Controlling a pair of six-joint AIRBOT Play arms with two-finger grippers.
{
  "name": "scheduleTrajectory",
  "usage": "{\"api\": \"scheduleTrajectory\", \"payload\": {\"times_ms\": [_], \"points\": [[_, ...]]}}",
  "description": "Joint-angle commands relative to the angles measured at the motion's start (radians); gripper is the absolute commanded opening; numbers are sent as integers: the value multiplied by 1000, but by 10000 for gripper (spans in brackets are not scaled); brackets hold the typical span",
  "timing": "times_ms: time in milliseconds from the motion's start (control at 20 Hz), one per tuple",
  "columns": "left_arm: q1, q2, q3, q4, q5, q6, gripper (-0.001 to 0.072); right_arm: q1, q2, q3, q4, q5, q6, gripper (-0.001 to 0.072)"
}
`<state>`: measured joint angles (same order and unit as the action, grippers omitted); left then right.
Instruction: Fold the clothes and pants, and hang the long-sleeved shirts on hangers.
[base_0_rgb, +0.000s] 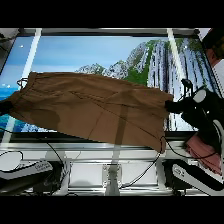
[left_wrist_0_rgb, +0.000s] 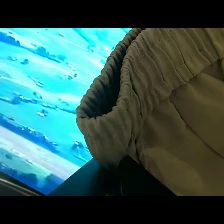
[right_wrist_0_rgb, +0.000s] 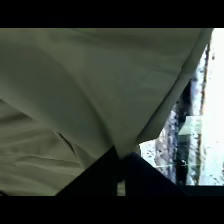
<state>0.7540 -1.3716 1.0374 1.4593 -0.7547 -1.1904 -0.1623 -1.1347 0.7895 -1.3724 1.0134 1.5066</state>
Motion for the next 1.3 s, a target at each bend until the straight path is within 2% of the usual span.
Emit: {"api": "scheduleTrajectory", "payload": {"times_ms": [0, 50, 250, 350, 550, 650, 750, 1000, 1050, 1150, 1250], "points": [[1, -3, 0, -6, -1, 0, 42, 0, 42, -76, -16, -112, 31, 487], [1, -3, 0, -6, -1, 0, 42, -6, 41, -68, -28, -146, 57, 508], [1, -3, 0, -6, 0, 0, 42, -150, 24, -11, -27, -281, 175, 505], [1, -3, 0, -6, 0, 0, 42, -267, -37, 33, 84, -274, 167, 506], [1, -4, 0, -21, -1, 0, 42, -401, -254, 127, 396, -126, -137, 506], [1, -4, 0, -60, -1, 0, 42, -404, -374, 183, 512, -76, -246, 506], [1, -8, 0, -100, -1, 0, 42, -391, -474, 246, 565, -71, -275, 506], [1, -18, 0, -175, 0, 0, 42, -335, -622, 407, 560, -45, -277, 502], [1, -18, 0, -182, 0, 0, 42, -317, -633, 428, 550, -47, -279, 433], [1, -18, 0, -182, 0, 0, 42, -282, -645, 466, 505, -48, -278, 207], [1, -24, 0, -182, 7, 0, 42, -261, -645, 490, 483, -45, -278, 12]]}}
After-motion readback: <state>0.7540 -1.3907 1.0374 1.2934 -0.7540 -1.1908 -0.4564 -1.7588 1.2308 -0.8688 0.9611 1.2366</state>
